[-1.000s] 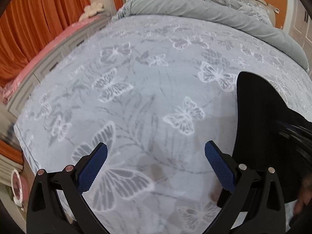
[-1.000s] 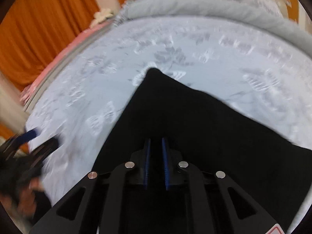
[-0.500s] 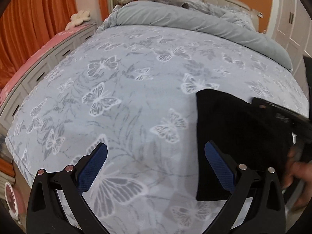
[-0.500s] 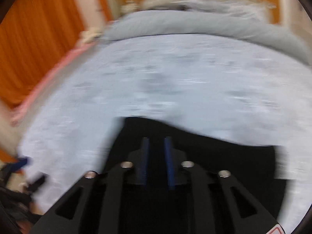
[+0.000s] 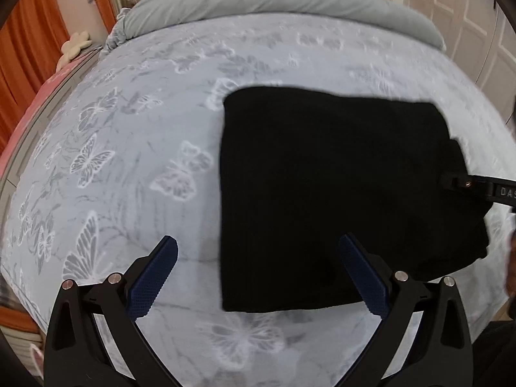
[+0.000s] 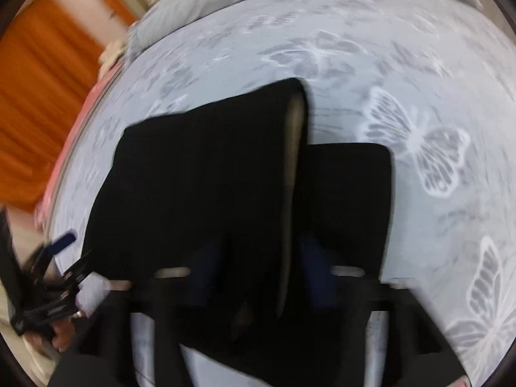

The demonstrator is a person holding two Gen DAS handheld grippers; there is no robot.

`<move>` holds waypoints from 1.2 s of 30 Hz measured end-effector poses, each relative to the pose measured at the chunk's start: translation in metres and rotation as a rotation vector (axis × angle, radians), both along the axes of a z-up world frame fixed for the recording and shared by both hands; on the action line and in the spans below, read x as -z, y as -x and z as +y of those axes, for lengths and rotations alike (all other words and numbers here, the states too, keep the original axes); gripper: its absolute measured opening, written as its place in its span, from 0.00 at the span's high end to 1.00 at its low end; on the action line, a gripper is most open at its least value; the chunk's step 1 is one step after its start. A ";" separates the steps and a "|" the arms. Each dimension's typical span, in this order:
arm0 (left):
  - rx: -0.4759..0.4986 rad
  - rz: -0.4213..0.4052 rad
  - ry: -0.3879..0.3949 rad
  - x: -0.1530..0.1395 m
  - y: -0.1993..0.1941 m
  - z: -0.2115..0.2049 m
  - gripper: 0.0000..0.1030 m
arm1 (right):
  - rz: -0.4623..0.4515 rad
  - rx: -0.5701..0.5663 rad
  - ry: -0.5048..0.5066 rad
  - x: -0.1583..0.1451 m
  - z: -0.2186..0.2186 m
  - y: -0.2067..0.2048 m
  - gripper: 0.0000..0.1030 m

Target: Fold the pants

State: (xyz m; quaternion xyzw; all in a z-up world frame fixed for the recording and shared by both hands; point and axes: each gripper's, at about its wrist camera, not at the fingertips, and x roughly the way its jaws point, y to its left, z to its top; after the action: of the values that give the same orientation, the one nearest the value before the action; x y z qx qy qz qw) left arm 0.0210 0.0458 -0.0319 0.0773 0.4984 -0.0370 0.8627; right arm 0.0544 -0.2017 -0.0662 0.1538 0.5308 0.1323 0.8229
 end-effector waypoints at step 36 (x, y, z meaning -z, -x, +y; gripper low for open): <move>0.022 -0.011 0.008 0.002 0.005 -0.009 0.05 | -0.215 0.000 0.106 -0.048 0.026 0.027 0.82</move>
State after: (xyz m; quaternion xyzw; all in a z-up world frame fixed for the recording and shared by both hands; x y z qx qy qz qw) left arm 0.0156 0.0367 -0.0338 0.0795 0.4926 -0.0479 0.8653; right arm 0.0270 -0.1761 -0.0183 0.0952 0.4458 0.1199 0.8819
